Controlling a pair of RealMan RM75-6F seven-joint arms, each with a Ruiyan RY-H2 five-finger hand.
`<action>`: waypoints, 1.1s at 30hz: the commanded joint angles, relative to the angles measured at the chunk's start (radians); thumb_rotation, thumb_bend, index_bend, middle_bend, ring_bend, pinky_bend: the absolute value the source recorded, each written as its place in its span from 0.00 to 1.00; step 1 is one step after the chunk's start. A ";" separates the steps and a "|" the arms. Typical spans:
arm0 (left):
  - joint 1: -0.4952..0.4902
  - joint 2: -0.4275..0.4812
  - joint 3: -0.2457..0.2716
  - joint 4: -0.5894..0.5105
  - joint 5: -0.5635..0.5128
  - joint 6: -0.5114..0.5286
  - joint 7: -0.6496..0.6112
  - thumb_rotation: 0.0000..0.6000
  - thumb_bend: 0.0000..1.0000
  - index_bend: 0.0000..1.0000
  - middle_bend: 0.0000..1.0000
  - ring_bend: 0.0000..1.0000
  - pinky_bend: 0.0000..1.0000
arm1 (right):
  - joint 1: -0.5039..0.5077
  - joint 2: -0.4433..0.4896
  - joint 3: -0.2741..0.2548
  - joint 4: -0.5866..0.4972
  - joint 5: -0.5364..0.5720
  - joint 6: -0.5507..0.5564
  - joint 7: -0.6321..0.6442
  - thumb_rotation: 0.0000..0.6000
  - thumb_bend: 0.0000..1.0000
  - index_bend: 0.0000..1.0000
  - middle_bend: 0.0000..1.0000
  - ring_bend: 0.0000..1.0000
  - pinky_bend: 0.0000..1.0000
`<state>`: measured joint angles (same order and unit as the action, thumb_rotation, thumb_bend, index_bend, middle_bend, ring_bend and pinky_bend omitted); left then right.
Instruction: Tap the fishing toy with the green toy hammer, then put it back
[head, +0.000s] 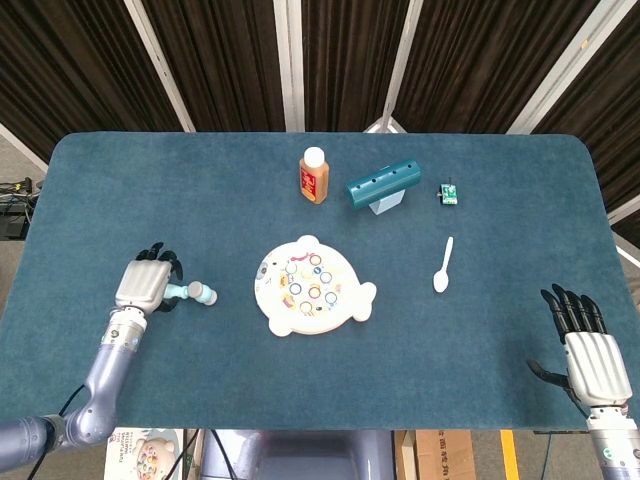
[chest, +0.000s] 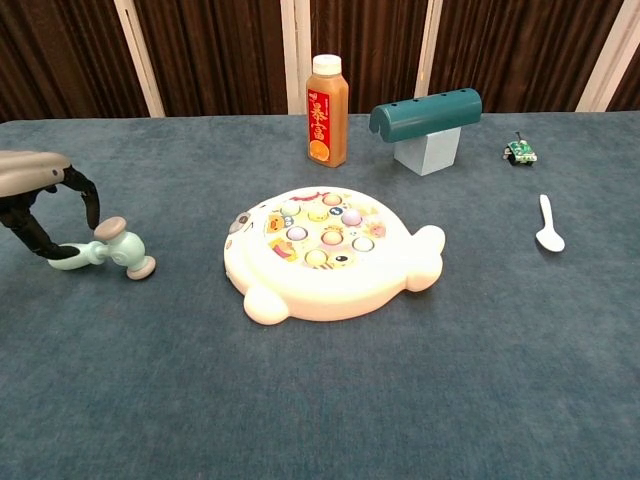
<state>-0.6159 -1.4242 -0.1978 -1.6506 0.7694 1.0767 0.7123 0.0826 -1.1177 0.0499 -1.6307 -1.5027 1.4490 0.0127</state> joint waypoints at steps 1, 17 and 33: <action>-0.009 -0.011 0.002 0.008 -0.005 0.004 0.002 1.00 0.42 0.46 0.21 0.06 0.15 | 0.000 0.000 0.000 0.000 0.000 0.000 0.002 1.00 0.17 0.00 0.00 0.00 0.00; -0.051 -0.044 0.022 0.007 -0.047 0.010 0.014 1.00 0.47 0.46 0.21 0.06 0.15 | 0.000 0.000 -0.002 -0.001 -0.007 0.004 0.002 1.00 0.17 0.00 0.00 0.00 0.00; -0.071 -0.055 0.035 0.015 -0.077 0.025 0.011 1.00 0.52 0.48 0.22 0.06 0.15 | -0.001 -0.001 -0.001 0.001 -0.009 0.008 0.004 1.00 0.17 0.00 0.00 0.00 0.00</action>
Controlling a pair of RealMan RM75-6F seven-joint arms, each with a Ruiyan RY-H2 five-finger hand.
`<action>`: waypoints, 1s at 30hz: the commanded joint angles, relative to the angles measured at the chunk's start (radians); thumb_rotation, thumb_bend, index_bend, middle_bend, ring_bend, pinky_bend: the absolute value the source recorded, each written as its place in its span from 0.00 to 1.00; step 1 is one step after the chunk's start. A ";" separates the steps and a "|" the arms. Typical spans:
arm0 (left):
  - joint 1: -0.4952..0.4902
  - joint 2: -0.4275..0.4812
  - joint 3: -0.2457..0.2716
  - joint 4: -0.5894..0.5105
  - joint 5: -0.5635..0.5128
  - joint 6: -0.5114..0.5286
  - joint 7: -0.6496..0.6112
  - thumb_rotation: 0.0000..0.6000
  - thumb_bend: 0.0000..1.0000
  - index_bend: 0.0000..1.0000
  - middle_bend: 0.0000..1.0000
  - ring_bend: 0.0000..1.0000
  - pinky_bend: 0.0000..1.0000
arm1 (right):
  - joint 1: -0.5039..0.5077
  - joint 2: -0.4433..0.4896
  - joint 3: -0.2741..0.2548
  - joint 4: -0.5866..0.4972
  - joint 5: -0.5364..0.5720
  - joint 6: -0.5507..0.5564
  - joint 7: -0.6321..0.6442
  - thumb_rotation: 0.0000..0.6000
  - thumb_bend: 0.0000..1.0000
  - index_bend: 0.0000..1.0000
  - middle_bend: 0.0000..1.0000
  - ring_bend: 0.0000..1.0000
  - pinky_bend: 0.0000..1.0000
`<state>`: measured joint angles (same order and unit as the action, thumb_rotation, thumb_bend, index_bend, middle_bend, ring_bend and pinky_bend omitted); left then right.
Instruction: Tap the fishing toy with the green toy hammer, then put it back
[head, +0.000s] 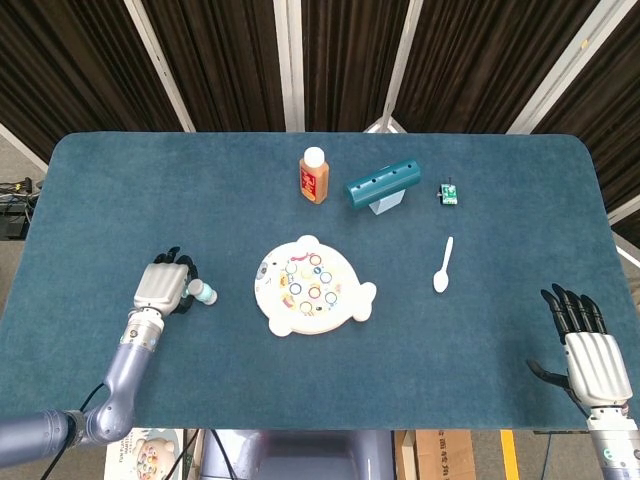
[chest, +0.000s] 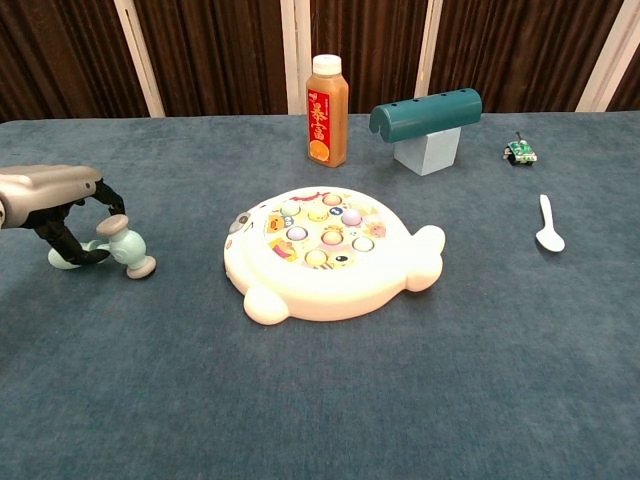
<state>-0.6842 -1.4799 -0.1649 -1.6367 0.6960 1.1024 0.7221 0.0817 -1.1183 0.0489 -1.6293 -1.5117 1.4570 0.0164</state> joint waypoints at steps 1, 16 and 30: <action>-0.003 0.000 0.003 0.003 -0.007 -0.002 0.001 1.00 0.52 0.48 0.22 0.06 0.15 | 0.000 0.000 0.000 0.000 0.000 0.000 0.000 1.00 0.17 0.00 0.00 0.00 0.00; -0.011 -0.009 0.016 0.020 -0.013 0.005 -0.016 1.00 0.52 0.49 0.22 0.06 0.15 | -0.002 0.000 -0.001 0.000 -0.002 0.004 0.001 1.00 0.17 0.00 0.00 0.00 0.00; -0.011 -0.029 0.023 0.043 0.018 0.034 -0.030 1.00 0.64 0.65 0.42 0.27 0.36 | -0.002 0.001 -0.001 0.000 0.000 0.002 0.002 1.00 0.17 0.00 0.00 0.00 0.00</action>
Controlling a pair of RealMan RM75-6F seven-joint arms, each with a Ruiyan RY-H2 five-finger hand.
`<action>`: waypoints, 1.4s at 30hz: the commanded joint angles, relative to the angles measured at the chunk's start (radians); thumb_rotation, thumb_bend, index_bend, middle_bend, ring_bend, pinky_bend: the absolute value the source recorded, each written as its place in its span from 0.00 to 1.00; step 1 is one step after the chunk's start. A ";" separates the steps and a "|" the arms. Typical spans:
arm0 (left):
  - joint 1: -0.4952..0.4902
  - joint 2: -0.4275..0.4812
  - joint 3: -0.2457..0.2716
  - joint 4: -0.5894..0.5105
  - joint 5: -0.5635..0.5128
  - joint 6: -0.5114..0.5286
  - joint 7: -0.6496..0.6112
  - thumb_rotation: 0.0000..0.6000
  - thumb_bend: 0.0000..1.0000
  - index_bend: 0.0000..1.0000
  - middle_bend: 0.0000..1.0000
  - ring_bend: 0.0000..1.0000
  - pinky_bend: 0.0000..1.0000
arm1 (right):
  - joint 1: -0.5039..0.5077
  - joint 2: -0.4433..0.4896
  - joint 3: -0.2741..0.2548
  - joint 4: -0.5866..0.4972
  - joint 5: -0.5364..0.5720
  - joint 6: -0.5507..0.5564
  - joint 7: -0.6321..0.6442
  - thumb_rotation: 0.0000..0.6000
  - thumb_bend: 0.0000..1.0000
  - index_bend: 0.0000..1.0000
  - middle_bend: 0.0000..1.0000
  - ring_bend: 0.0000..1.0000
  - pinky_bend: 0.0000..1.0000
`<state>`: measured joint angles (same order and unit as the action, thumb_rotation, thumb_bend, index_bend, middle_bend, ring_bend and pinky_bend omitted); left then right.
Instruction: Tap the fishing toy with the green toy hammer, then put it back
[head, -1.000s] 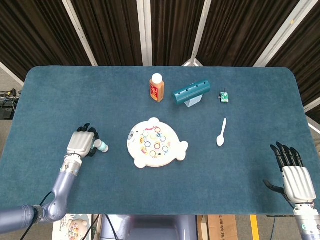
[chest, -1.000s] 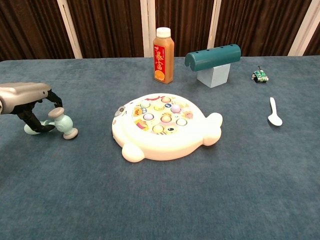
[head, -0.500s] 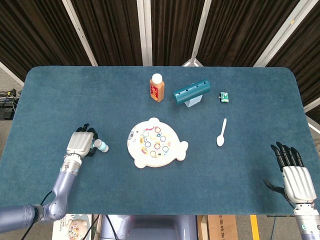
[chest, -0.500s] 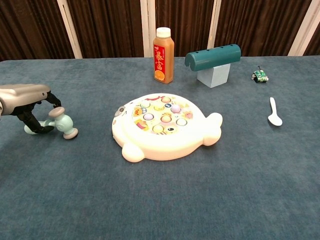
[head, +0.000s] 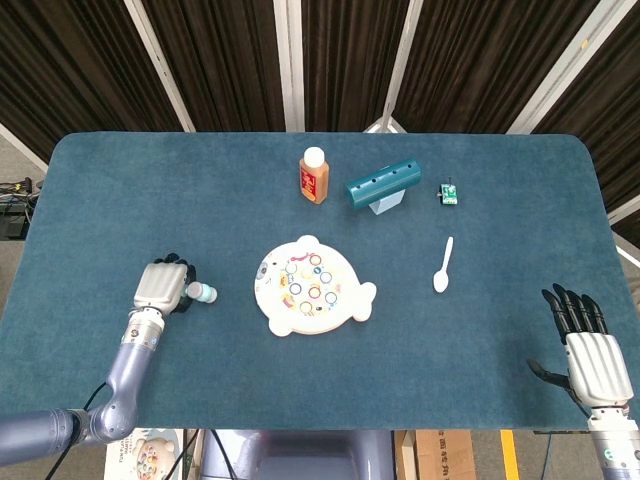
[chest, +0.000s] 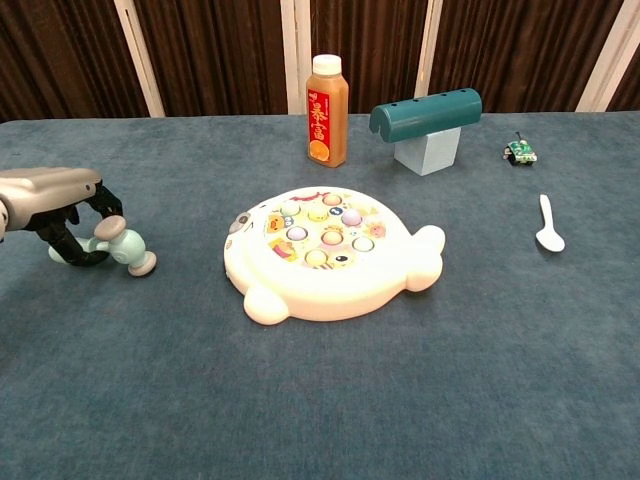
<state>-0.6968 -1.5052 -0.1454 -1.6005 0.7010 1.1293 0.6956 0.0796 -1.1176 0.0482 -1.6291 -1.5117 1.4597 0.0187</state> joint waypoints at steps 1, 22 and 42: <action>0.002 -0.004 0.005 0.010 0.021 0.008 -0.006 1.00 0.66 0.66 0.44 0.29 0.38 | 0.000 0.001 0.000 0.000 0.000 -0.001 0.000 1.00 0.17 0.00 0.00 0.00 0.00; -0.056 0.045 -0.061 -0.089 0.034 -0.025 -0.016 1.00 0.72 0.66 0.46 0.33 0.42 | 0.001 0.000 0.002 0.000 0.007 -0.005 -0.002 1.00 0.17 0.00 0.00 0.00 0.00; -0.284 0.004 -0.193 -0.087 -0.173 -0.010 0.164 1.00 0.72 0.66 0.46 0.33 0.43 | 0.005 0.006 0.006 -0.010 0.023 -0.020 0.022 1.00 0.17 0.00 0.00 0.00 0.00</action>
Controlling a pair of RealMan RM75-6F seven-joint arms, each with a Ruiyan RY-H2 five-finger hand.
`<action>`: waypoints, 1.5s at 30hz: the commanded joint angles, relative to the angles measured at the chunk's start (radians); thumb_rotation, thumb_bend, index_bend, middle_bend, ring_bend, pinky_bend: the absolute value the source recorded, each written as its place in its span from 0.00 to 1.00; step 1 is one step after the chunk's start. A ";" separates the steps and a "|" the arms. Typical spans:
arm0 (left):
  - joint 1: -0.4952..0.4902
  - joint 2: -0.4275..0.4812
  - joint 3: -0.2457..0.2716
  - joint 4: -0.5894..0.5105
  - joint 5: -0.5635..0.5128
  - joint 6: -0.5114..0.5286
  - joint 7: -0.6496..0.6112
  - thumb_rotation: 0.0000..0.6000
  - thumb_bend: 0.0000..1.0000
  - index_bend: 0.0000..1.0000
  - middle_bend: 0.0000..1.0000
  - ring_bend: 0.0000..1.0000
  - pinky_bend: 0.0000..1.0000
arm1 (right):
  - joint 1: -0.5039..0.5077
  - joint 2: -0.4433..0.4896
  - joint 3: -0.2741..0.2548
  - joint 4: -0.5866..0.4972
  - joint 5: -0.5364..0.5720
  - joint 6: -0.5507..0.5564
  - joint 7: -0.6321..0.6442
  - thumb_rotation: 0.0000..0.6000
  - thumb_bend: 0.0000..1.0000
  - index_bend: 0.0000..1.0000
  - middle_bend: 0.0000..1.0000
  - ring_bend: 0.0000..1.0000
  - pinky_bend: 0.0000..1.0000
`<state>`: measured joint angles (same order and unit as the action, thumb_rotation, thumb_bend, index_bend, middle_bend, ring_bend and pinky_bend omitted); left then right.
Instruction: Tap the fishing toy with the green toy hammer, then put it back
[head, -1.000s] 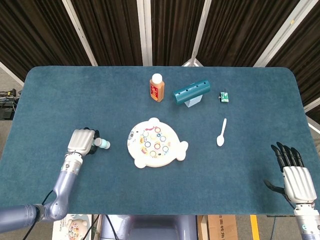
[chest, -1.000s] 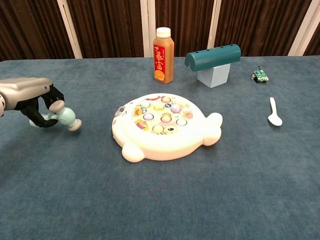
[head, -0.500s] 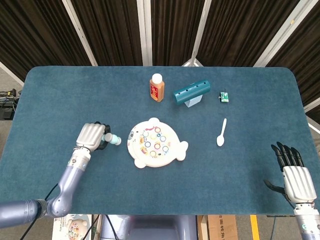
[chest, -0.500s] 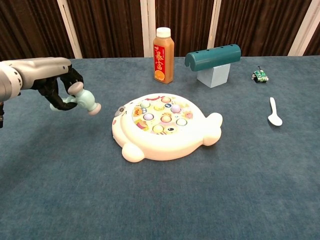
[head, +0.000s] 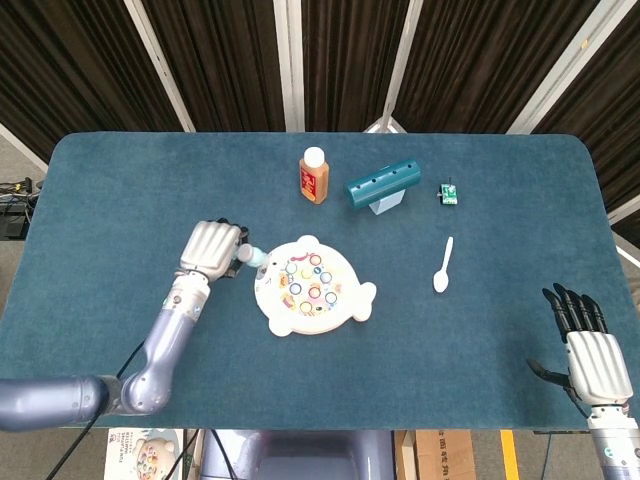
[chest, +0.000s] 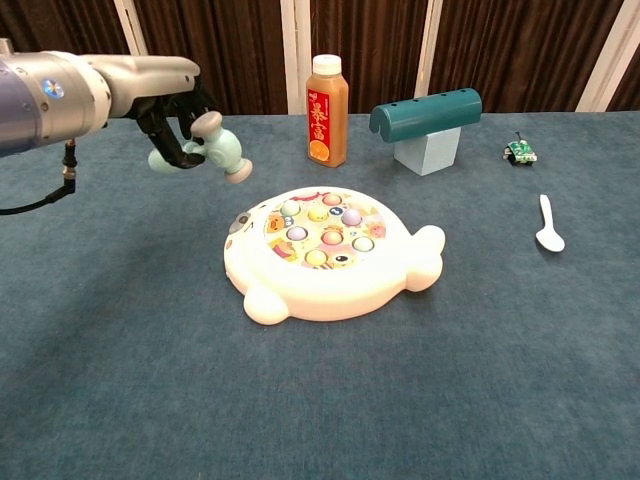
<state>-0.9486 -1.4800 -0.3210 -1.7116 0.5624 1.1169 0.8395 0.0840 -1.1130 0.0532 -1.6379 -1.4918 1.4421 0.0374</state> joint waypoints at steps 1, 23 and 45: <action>-0.043 -0.028 -0.019 0.034 -0.046 0.001 0.026 1.00 0.73 0.66 0.46 0.33 0.43 | 0.001 0.002 0.001 -0.001 0.004 -0.004 0.004 1.00 0.17 0.00 0.00 0.00 0.00; -0.183 -0.124 0.004 0.164 -0.151 -0.022 0.087 1.00 0.73 0.66 0.47 0.34 0.45 | 0.008 0.007 0.005 -0.013 0.012 -0.016 0.030 1.00 0.17 0.00 0.00 0.00 0.00; -0.210 -0.197 0.046 0.262 -0.143 -0.050 0.062 1.00 0.73 0.66 0.47 0.34 0.45 | 0.010 0.008 0.007 -0.015 0.019 -0.022 0.034 1.00 0.17 0.00 0.00 0.00 0.00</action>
<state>-1.1574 -1.6758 -0.2778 -1.4511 0.4182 1.0680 0.8985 0.0942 -1.1053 0.0606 -1.6531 -1.4727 1.4198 0.0714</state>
